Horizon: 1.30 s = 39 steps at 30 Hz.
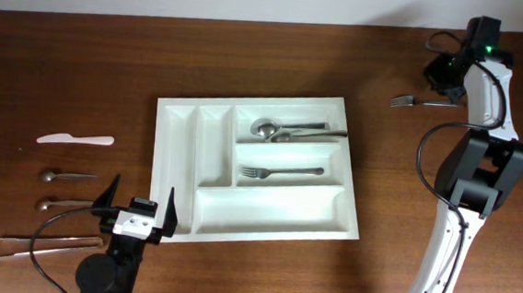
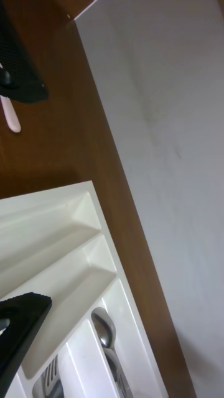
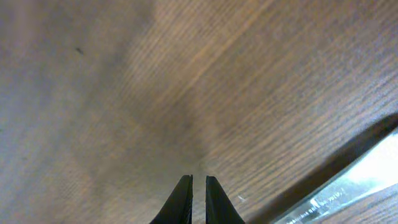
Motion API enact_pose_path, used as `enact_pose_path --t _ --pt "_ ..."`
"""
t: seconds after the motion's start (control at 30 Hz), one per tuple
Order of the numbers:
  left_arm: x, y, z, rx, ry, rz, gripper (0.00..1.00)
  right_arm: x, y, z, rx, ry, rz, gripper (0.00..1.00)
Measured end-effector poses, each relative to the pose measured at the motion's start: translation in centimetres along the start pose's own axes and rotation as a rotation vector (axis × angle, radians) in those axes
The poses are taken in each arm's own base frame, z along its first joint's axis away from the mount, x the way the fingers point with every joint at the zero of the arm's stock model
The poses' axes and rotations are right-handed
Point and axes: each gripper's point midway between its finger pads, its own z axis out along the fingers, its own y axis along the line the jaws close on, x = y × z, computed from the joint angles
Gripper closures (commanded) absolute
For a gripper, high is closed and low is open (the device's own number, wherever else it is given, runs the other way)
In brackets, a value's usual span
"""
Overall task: Pack container
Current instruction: 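Move the right gripper back over the remaining fork on the right, then lower the right gripper and grasp the fork handle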
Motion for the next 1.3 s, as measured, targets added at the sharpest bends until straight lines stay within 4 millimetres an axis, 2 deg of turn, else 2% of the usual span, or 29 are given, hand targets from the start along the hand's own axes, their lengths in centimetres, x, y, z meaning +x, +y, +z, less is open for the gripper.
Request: enact_pose_path --t 0.17,0.47,0.6,0.83,0.9,1.0,1.13,1.17,1.23,1.27,1.3 --pt "0.0 0.0 0.0 0.0 0.0 0.0 0.01 1.5 -1.1 1.0 0.032 0.047 0.007 0.92" --pt "0.0 0.0 0.0 0.0 0.0 0.0 0.01 2.1 -1.5 1.1 0.046 0.07 0.01 0.91" --pt "0.0 0.0 0.0 0.0 0.0 0.0 0.01 3.4 -2.5 0.5 0.092 0.119 0.022 0.92" --pt "0.0 0.0 0.0 0.0 0.0 0.0 0.01 6.0 -5.6 -1.3 0.262 0.212 0.079 0.91" --pt "0.0 0.0 0.0 0.0 0.0 0.0 0.01 6.1 -6.0 -1.5 0.282 0.217 0.091 0.89" --pt "0.0 0.0 0.0 0.0 0.0 0.0 0.01 5.8 -5.8 -1.5 0.262 0.211 0.097 0.89" --pt "0.0 0.0 0.0 0.0 0.0 0.0 0.01 4.5 -3.9 -1.3 0.144 0.201 0.125 0.89" --pt "0.0 0.0 0.0 0.0 0.0 0.0 0.01 3.9 -3.3 -1.6 0.11 0.193 0.147 0.87" --pt "0.0 0.0 0.0 0.0 0.0 0.0 0.01 2.6 -2.2 -2.5 0.057 0.171 0.192 0.7" --pt "0.0 0.0 0.0 0.0 0.0 0.0 0.01 1.9 -1.7 -3.2 0.035 0.157 0.215 0.65" --pt "0.0 0.0 0.0 0.0 0.0 0.0 0.01 1.3 -1.3 -4.0 0.017 0.144 0.226 0.53"
